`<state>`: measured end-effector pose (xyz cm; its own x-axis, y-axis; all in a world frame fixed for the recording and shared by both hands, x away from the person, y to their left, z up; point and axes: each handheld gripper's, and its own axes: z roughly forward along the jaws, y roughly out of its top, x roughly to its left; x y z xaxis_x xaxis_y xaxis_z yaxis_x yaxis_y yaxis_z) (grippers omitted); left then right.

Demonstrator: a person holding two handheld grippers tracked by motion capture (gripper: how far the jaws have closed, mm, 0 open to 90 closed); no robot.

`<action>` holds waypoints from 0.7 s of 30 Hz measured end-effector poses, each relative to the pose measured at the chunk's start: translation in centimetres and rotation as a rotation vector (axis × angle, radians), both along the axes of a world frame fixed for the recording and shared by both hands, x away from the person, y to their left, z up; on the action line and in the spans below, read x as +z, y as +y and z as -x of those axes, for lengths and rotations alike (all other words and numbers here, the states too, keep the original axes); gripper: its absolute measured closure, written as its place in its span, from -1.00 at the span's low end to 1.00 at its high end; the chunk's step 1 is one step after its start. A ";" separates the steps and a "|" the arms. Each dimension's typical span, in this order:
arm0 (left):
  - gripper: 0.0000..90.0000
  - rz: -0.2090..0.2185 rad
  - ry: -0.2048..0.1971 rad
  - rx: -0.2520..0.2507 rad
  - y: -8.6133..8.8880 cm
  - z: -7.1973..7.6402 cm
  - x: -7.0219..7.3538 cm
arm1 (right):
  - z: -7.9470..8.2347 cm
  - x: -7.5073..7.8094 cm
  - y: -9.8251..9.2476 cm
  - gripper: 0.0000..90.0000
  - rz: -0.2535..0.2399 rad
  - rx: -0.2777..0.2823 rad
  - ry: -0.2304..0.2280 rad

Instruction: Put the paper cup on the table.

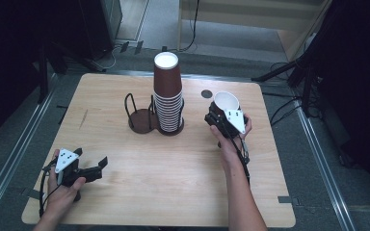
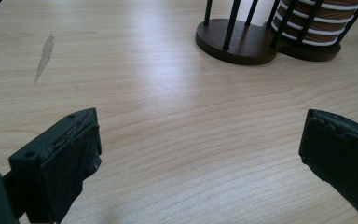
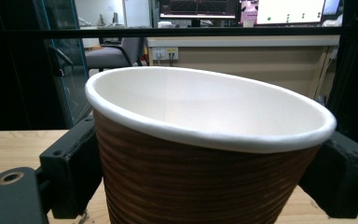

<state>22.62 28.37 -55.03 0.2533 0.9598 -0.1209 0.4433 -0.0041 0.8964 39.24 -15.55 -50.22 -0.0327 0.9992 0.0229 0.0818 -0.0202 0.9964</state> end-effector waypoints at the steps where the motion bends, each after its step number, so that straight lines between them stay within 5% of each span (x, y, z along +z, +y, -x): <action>1: -1.00 0.000 0.000 0.000 0.0 0.0 0.0 | -0.1 -0.1 0.0 -0.75 0.010 0.003 0.000; 21: -1.00 -0.005 -0.002 -0.002 -0.1 0.0 0.0 | -0.9 -2.0 0.1 -0.76 0.105 -0.005 0.034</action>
<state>22.59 28.30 -55.03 0.2559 0.9598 -0.1155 0.4418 -0.0098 0.8971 40.15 -15.48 -52.21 -0.0289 0.9963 -0.0810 0.1162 0.0838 0.9897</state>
